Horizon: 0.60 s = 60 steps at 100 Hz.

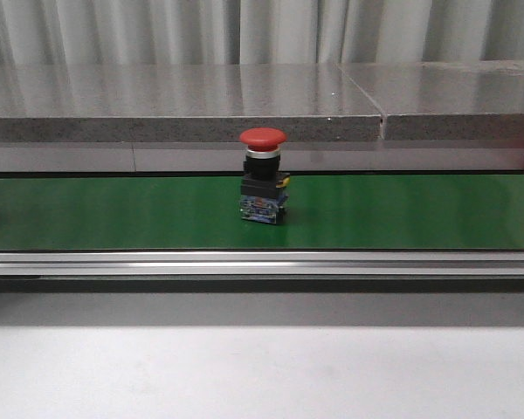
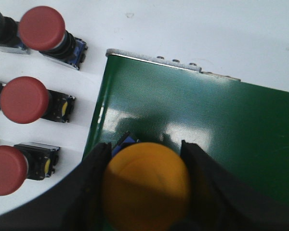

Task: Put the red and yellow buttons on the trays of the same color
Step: 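Set the yellow button on the green belt and release it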

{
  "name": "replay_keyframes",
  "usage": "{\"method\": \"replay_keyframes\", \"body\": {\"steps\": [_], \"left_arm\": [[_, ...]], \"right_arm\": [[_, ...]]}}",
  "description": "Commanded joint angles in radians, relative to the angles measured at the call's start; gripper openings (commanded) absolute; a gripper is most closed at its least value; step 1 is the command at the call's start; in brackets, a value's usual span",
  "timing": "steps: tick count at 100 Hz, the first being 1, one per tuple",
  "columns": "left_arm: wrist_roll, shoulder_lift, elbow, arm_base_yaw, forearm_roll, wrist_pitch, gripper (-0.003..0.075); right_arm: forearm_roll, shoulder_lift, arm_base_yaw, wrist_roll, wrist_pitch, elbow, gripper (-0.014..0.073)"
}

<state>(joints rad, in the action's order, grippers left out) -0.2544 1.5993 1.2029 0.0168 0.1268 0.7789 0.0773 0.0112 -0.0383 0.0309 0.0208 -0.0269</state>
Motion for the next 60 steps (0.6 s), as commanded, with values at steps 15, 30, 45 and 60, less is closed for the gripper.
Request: {"method": "replay_keyframes", "body": {"steps": [15,30,45,60], "left_arm": [[0.037,-0.003,0.037,-0.007,-0.037,-0.026,-0.0017],[0.037,0.014,0.037,-0.007,-0.037,-0.014,0.0057],[0.070,0.014,0.039,-0.007,-0.041,-0.002,0.0316],[0.090,0.014,0.039,-0.007,-0.039,-0.001,0.0529]], "right_arm": [[-0.010,0.018,0.001,0.002,-0.082,0.015,-0.0067],[-0.010,0.018,0.001,0.002,-0.082,0.015,-0.0067],[-0.010,0.018,0.001,0.002,-0.082,0.015,-0.0067],[-0.010,0.018,0.001,0.002,-0.082,0.015,-0.0067]]}}
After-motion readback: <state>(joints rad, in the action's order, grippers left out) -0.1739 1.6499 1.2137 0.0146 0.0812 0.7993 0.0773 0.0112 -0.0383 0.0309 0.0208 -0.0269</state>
